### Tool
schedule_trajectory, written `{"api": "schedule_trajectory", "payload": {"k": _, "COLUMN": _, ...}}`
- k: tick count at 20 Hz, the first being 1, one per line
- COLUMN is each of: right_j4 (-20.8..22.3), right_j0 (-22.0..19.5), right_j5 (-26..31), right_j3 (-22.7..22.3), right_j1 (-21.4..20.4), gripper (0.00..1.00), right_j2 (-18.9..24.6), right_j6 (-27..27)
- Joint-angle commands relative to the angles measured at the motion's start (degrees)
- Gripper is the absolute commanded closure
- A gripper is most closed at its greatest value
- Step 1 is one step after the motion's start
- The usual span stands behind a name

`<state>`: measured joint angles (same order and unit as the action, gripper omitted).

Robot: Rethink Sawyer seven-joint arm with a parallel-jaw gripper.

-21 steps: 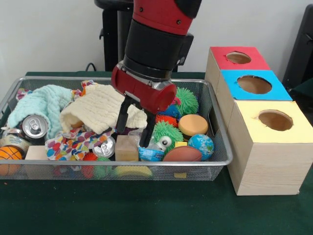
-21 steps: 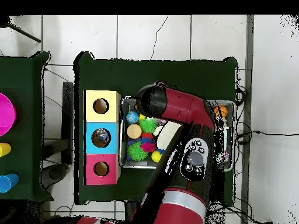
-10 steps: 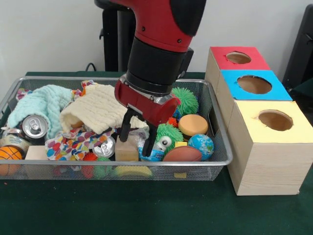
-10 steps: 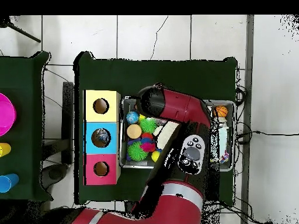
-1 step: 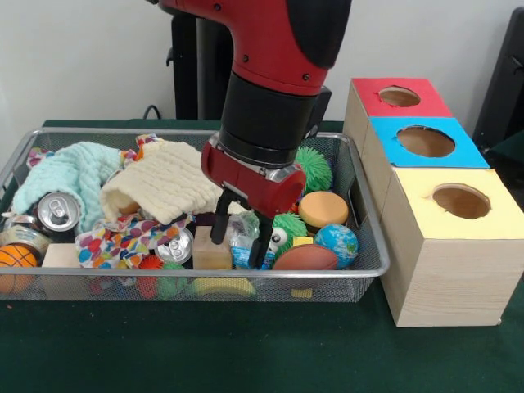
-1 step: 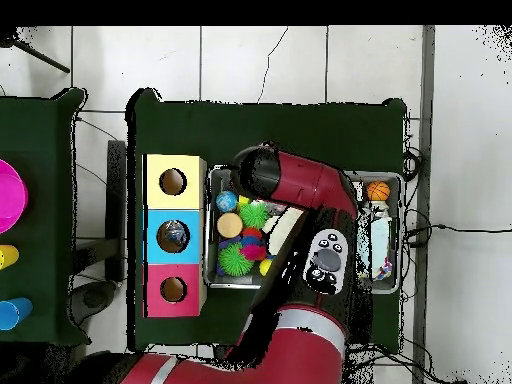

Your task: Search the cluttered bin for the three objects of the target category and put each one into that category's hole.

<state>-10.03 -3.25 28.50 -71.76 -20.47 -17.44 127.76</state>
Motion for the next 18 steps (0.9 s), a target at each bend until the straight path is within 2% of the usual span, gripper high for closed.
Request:
{"api": "schedule_trajectory", "payload": {"k": 1, "right_j4": -3.5, "right_j0": -0.3, "right_j5": 2.4, "right_j3": -1.3, "right_j1": 0.9, "gripper": 0.0, "right_j2": 7.6, "right_j6": 8.1}}
{"api": "schedule_trajectory", "payload": {"k": 4, "right_j4": -4.7, "right_j0": -0.4, "right_j5": 6.0, "right_j3": -2.1, "right_j1": 1.0, "gripper": 0.0, "right_j2": 8.1, "right_j6": 8.7}}
{"api": "schedule_trajectory", "payload": {"k": 9, "right_j4": -4.7, "right_j0": 0.1, "right_j5": 8.3, "right_j3": -1.6, "right_j1": 2.3, "gripper": 0.0, "right_j2": 7.0, "right_j6": 8.6}}
{"api": "schedule_trajectory", "payload": {"k": 18, "right_j4": -2.6, "right_j0": 3.8, "right_j5": 12.5, "right_j3": 3.9, "right_j1": 9.5, "gripper": 0.0, "right_j2": -1.6, "right_j6": 13.1}}
